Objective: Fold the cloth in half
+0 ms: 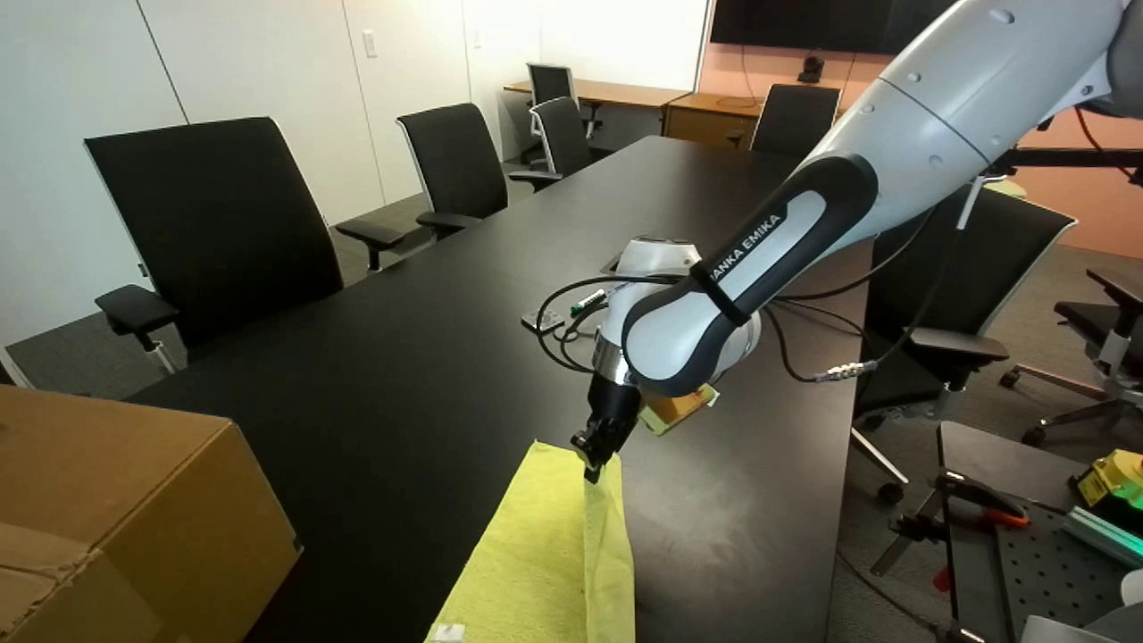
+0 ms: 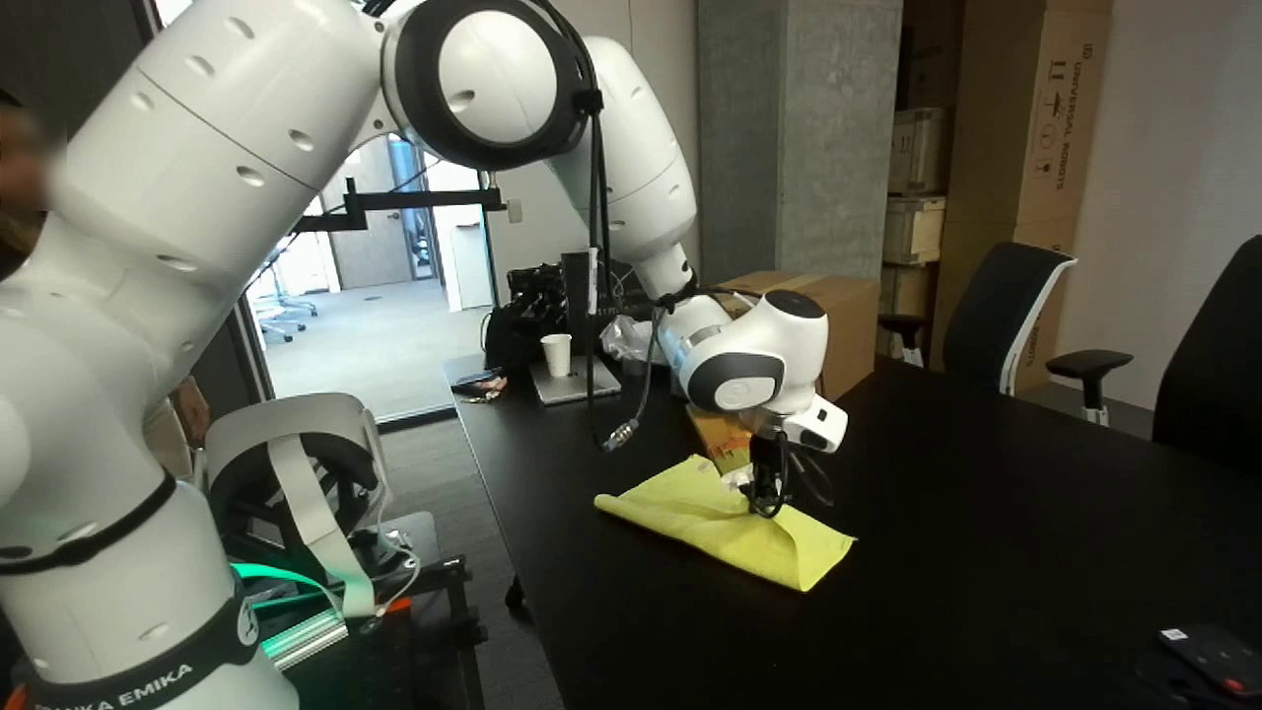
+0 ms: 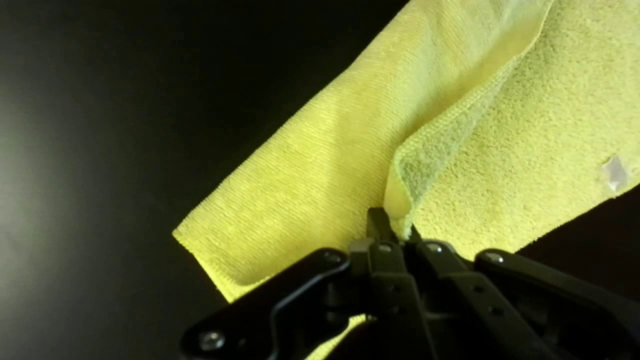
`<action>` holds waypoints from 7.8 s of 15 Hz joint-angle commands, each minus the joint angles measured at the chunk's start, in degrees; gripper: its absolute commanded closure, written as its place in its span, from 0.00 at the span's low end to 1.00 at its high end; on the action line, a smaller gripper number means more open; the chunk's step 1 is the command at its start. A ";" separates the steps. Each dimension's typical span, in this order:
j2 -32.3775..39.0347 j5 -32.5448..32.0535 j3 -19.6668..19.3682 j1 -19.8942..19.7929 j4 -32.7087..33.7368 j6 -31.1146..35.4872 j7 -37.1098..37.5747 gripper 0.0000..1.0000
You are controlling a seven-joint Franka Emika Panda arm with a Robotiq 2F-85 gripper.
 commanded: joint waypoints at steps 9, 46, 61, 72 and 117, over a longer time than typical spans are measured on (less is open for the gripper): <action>10.52 -5.28 -6.35 6.21 19.64 -5.60 6.67 0.95; 19.35 -13.63 -17.53 22.95 38.78 -7.47 22.98 0.00; -3.87 -26.34 -12.27 23.15 -1.93 -16.18 11.68 0.00; -6.25 -27.76 -10.24 25.60 -17.05 1.20 15.28 0.00; 2.80 -36.41 -17.73 33.79 -4.58 9.11 11.68 0.00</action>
